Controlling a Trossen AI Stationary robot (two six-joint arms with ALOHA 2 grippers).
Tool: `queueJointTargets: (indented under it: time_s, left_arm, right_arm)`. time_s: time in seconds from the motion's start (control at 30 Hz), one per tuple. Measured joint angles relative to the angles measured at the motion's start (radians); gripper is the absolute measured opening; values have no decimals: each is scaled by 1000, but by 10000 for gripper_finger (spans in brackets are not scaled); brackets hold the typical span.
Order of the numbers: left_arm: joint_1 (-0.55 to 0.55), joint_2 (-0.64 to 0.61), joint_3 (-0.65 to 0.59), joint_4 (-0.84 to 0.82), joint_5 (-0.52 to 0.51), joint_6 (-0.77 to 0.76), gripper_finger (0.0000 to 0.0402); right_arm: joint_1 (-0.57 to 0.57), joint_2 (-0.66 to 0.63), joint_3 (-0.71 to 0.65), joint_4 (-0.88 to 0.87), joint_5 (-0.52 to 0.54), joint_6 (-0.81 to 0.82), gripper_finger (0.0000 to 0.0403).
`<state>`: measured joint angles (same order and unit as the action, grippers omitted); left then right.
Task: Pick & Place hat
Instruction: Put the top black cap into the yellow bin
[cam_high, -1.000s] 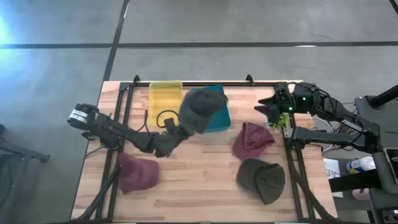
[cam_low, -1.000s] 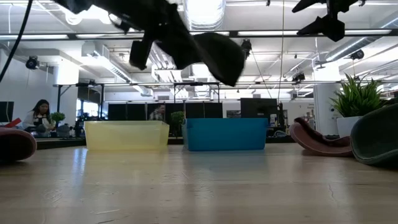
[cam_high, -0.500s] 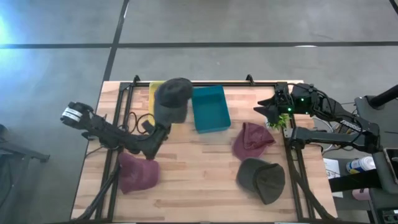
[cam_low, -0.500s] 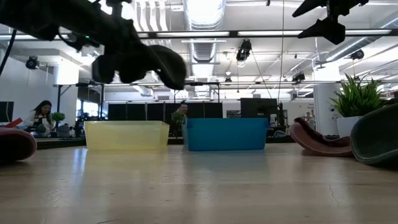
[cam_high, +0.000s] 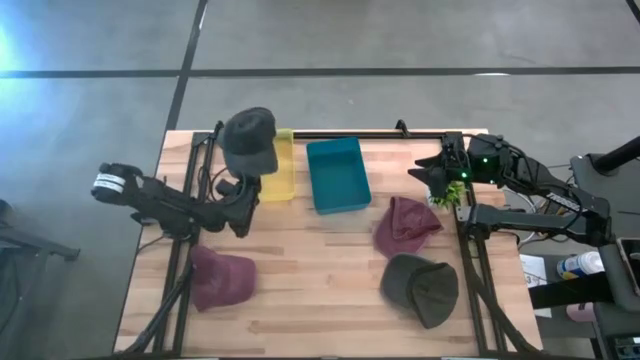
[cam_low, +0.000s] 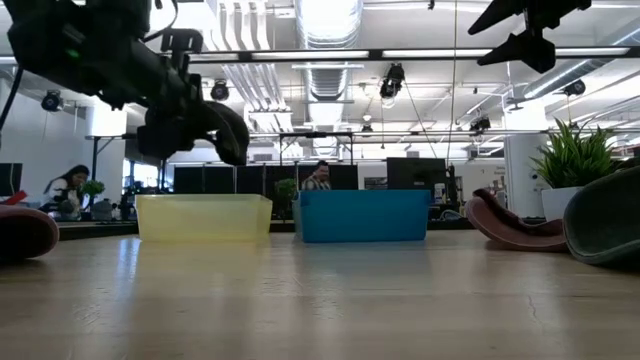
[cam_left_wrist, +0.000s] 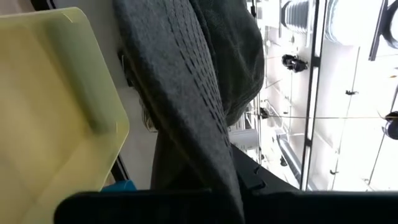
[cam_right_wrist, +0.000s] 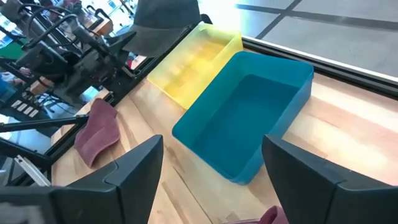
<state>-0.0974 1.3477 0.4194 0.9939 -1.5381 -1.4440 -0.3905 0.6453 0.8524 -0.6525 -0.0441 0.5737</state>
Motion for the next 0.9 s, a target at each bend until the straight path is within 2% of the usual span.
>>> queueJointTargets:
  time_s: [0.13, 0.27, 0.43, 0.53, 0.7, 0.9]
  left_arm:
    - [11, 6, 0, -14, 17, -8, 7]
    - [11, 9, 0, -72, 4, -115, 7]
    - [4, 9, 1, -105, 80, -221, 18]
    - [-13, 9, 18, -105, 79, -214, 28]
    - [-17, 9, 31, -106, 72, -96, 24]
    - [-17, 9, 18, -121, 81, -132, 30]
  right_arm:
    - [0, 0, 0, 0, 0, 2, 260]
    - [0, 0, 0, 0, 0, 2, 256]
    - [0, 0, 0, 0, 2, 2, 258]
    - [0, 0, 0, 0, 3, 2, 258]
    - [0, 0, 0, 0, 3, -3, 254]
    - [0, -1, 0, 0, 3, -6, 255]
